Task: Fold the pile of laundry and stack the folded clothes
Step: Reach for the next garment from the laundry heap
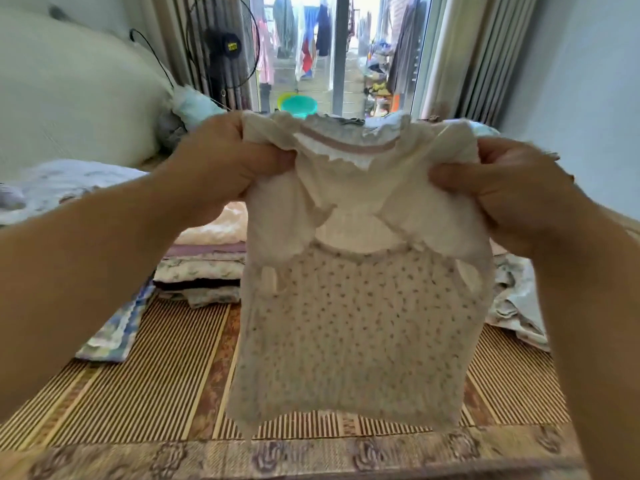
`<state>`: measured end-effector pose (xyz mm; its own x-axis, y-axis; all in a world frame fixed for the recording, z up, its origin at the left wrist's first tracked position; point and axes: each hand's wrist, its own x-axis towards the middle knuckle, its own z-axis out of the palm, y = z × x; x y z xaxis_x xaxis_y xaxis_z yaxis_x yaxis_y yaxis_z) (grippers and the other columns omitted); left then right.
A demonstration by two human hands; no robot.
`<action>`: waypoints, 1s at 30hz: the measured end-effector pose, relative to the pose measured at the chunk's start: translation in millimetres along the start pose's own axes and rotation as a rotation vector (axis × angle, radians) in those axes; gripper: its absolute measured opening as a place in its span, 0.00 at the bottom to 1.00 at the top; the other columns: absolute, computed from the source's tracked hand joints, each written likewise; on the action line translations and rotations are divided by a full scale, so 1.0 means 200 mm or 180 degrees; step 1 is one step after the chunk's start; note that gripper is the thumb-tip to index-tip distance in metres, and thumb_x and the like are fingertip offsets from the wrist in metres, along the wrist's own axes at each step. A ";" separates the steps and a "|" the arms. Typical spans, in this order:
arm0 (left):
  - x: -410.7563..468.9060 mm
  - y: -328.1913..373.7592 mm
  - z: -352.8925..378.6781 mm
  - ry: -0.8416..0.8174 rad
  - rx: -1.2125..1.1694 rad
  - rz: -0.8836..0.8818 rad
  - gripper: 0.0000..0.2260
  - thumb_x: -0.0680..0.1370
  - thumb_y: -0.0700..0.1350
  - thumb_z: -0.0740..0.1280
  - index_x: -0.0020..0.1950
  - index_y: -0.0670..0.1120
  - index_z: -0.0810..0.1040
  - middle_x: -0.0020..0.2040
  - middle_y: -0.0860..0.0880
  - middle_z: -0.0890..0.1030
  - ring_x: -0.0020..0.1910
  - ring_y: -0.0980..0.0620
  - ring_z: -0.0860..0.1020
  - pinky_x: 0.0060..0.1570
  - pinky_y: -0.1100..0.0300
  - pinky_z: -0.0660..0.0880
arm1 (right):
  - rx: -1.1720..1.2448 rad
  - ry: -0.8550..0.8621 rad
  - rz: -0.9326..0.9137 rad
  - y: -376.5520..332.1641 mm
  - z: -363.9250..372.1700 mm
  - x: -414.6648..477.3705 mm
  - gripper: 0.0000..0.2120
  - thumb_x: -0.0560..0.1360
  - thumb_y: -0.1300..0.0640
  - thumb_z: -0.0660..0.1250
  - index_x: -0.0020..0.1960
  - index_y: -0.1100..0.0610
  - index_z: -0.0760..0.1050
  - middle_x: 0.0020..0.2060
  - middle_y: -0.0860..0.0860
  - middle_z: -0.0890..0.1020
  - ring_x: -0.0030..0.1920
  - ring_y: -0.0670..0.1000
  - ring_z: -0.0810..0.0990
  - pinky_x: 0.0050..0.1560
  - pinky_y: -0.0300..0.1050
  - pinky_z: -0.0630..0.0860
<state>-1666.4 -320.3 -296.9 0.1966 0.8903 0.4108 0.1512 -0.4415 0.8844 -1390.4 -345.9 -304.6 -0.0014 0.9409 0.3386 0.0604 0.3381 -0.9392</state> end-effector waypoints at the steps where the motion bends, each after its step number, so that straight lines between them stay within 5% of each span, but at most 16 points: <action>1: 0.01 -0.05 0.01 0.0007 0.0069 -0.0137 0.14 0.65 0.44 0.75 0.50 0.44 0.83 0.46 0.46 0.85 0.47 0.47 0.84 0.44 0.51 0.81 | -0.0077 -0.0030 0.0137 0.06 -0.01 0.03 0.13 0.71 0.68 0.70 0.55 0.62 0.79 0.49 0.57 0.85 0.49 0.56 0.84 0.48 0.51 0.82; 5: 0.06 -0.36 0.06 0.0174 0.0906 -0.0527 0.09 0.67 0.45 0.76 0.44 0.46 0.81 0.38 0.51 0.84 0.37 0.54 0.82 0.32 0.67 0.75 | -0.0566 -0.0071 0.0843 0.36 0.04 0.14 0.07 0.70 0.66 0.72 0.47 0.58 0.80 0.46 0.57 0.85 0.48 0.57 0.84 0.52 0.57 0.81; 9: 0.11 -0.77 0.15 0.0154 0.1726 -0.1006 0.09 0.71 0.47 0.74 0.37 0.47 0.75 0.34 0.51 0.77 0.34 0.54 0.76 0.29 0.65 0.67 | -0.1140 -0.0083 0.1314 0.75 0.11 0.24 0.05 0.69 0.64 0.69 0.44 0.57 0.81 0.42 0.56 0.85 0.45 0.56 0.84 0.51 0.58 0.81; 15: 0.06 -1.02 0.25 -0.0120 0.2632 -0.0993 0.14 0.72 0.51 0.70 0.31 0.50 0.69 0.30 0.53 0.73 0.33 0.51 0.72 0.28 0.58 0.61 | -0.2094 0.0121 0.0942 1.01 0.10 0.23 0.06 0.72 0.60 0.67 0.45 0.63 0.77 0.41 0.60 0.81 0.45 0.60 0.79 0.46 0.55 0.76; 21: -0.30 -0.96 0.25 -0.1276 0.2935 -0.0362 0.14 0.72 0.45 0.68 0.33 0.54 0.65 0.36 0.56 0.70 0.36 0.54 0.69 0.33 0.61 0.64 | -0.2639 -0.0714 0.0581 0.96 -0.04 -0.11 0.11 0.70 0.59 0.72 0.36 0.50 0.72 0.33 0.50 0.78 0.35 0.51 0.76 0.36 0.46 0.71; 27: -0.68 -0.94 0.27 -0.2185 0.2784 -0.0503 0.04 0.75 0.47 0.67 0.43 0.55 0.74 0.47 0.61 0.72 0.45 0.64 0.70 0.43 0.69 0.69 | -0.3600 -0.1883 0.1422 0.93 -0.07 -0.52 0.07 0.74 0.58 0.67 0.47 0.45 0.76 0.52 0.45 0.81 0.51 0.46 0.79 0.52 0.42 0.78; 30: -0.75 -0.95 0.25 -0.2268 0.2706 -0.0520 0.06 0.74 0.48 0.67 0.47 0.59 0.76 0.50 0.64 0.69 0.51 0.68 0.65 0.54 0.68 0.68 | -0.3460 -0.2088 0.1915 0.89 -0.03 -0.60 0.06 0.74 0.54 0.63 0.45 0.43 0.74 0.62 0.44 0.77 0.53 0.46 0.79 0.55 0.43 0.77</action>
<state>-1675.7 -375.3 -538.4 0.5823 0.7976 -0.1577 0.7847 -0.5007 0.3655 -1372.5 -398.0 -512.2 -0.1407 0.8739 -0.4654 0.9495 -0.0140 -0.3134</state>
